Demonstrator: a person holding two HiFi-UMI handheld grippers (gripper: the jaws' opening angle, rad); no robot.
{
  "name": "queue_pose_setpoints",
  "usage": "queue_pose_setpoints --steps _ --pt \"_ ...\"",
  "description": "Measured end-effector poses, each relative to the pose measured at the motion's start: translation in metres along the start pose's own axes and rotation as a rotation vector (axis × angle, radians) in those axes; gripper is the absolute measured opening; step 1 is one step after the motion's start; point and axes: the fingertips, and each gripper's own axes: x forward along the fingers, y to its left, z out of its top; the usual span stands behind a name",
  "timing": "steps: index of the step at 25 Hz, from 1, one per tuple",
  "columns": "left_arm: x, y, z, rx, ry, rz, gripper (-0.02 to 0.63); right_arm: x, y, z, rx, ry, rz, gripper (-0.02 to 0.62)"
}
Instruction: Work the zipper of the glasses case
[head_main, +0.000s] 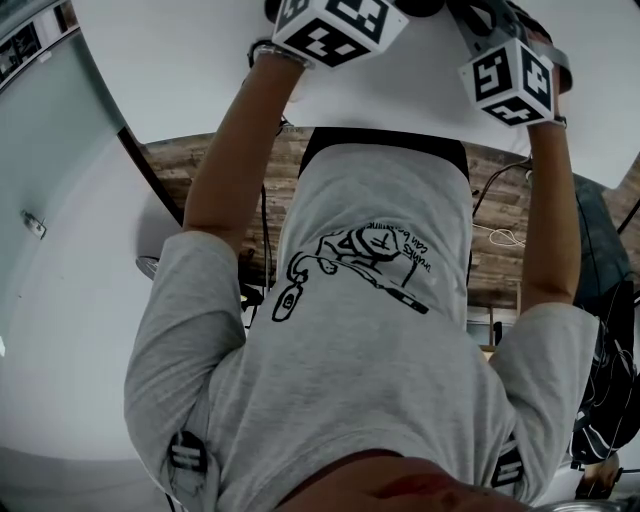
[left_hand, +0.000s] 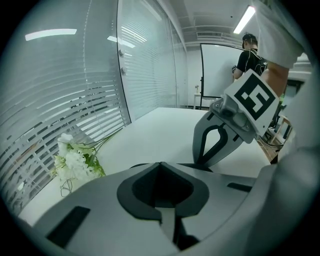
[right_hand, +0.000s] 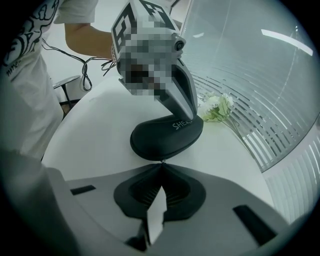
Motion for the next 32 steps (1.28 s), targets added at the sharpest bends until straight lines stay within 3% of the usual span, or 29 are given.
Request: queue_pose_setpoints --steps 19,32 --pt "0.002 0.001 0.001 -0.006 -0.005 0.011 0.021 -0.006 0.037 0.008 0.111 -0.034 0.052 0.005" --pt "0.001 0.000 0.000 -0.010 -0.009 0.032 0.020 0.000 0.053 0.022 0.239 -0.055 0.013 0.006"
